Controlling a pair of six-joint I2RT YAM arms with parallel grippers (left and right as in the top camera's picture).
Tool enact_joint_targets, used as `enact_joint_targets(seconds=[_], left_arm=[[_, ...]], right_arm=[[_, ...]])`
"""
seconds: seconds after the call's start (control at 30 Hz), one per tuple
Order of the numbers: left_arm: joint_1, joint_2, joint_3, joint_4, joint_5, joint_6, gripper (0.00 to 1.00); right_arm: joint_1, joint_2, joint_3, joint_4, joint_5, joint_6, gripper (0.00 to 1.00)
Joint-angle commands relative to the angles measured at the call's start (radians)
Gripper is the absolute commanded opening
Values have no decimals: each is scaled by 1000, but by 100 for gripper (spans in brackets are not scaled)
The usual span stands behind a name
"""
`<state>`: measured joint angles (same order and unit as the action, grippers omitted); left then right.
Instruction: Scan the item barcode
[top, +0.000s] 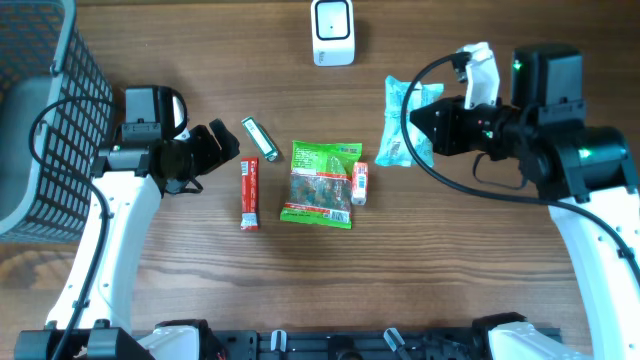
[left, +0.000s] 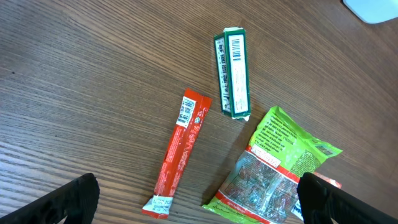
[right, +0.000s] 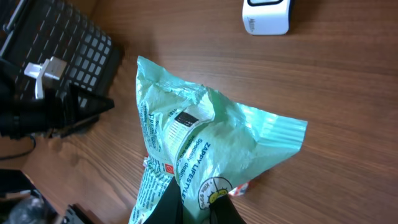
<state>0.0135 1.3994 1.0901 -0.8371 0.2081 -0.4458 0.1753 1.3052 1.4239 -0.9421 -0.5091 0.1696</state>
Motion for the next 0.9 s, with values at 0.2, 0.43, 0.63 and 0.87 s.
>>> enact_joint_targets(seconds=[0.2, 0.43, 0.63, 0.87], left_arm=[[2, -3, 9, 2, 11, 23, 100], [2, -3, 9, 2, 11, 23, 100], [2, -3, 9, 2, 11, 23, 100], [2, -3, 9, 2, 11, 23, 100]], right_arm=[[241, 94, 53, 233, 485, -163, 4], [471, 216, 318, 351, 875, -462, 4], [529, 483, 464, 594, 1125, -763, 4], [518, 787, 464, 1047, 1258, -884, 4]])
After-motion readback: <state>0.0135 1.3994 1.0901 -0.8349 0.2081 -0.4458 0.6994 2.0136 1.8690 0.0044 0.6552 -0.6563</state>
